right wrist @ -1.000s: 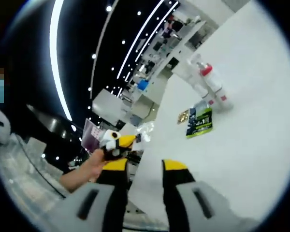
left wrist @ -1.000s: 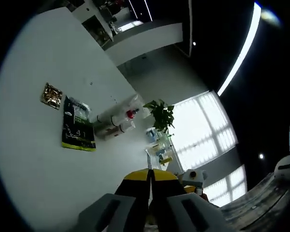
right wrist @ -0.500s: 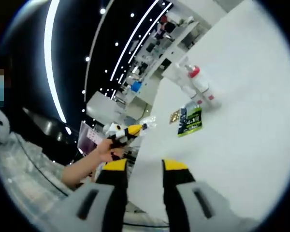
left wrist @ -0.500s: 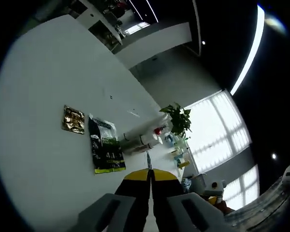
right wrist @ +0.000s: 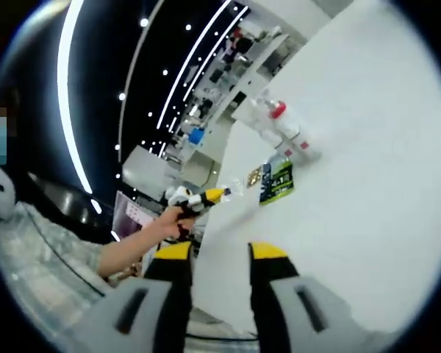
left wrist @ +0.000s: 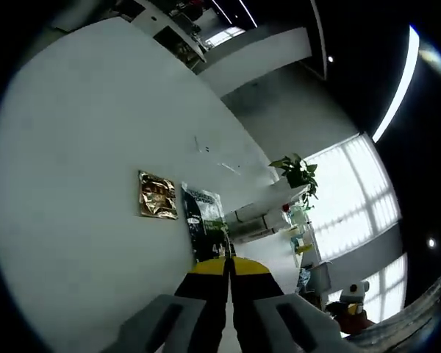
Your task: Arrange the skincare products in the storage area until every visible bottle or jar stands upright without overlapping.
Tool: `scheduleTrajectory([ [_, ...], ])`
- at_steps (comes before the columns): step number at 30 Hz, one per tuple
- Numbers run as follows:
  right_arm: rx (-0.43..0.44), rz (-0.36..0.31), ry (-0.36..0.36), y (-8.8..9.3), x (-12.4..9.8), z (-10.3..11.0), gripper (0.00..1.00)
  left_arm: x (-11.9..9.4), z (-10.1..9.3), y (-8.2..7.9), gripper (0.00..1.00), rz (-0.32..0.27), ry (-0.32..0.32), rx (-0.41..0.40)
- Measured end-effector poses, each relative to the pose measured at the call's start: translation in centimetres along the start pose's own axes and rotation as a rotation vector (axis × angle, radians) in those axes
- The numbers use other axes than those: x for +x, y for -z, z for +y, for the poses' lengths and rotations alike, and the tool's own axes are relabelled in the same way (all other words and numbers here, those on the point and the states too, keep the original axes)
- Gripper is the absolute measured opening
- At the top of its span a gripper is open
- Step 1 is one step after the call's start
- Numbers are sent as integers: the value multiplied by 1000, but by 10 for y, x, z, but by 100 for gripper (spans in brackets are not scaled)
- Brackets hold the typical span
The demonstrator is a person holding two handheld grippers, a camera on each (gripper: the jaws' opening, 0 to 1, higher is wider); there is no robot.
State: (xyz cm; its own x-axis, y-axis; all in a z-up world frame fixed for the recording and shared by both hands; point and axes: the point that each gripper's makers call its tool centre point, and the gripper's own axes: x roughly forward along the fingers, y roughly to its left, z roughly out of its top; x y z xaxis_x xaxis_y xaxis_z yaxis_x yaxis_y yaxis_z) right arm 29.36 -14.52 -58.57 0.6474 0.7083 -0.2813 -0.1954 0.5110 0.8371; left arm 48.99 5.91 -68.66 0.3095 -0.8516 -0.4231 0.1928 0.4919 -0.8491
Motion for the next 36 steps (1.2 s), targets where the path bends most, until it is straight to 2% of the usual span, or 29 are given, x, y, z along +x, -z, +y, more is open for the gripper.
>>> scheduleTrajectory([
  [2, 3, 2, 12, 2, -1, -1, 29, 4, 13, 1, 0, 24, -32, 5],
  [6, 13, 0, 30, 4, -3, -4, 29, 12, 30, -2, 0, 52, -52, 16],
  [11, 21, -8, 45, 4, -5, -7, 29, 17, 41, -1, 0, 75, -90, 22],
  [14, 39, -3, 59, 6, -3, -10, 29, 18, 47, 3, 0, 117, -125, 64],
  [18, 45, -13, 54, 6, -1, -8, 30, 20, 56, 2, 0, 126, -138, 61],
  [21, 53, -13, 49, 7, 2, -7, 30, 19, 72, 5, 0, 169, -202, 90],
  [25, 71, -27, 41, 5, 5, -5, 32, 20, 75, 3, 1, 144, -224, 58],
  [36, 78, -34, 34, 8, 5, -2, 32, 21, 80, 11, 3, 143, -276, 50],
])
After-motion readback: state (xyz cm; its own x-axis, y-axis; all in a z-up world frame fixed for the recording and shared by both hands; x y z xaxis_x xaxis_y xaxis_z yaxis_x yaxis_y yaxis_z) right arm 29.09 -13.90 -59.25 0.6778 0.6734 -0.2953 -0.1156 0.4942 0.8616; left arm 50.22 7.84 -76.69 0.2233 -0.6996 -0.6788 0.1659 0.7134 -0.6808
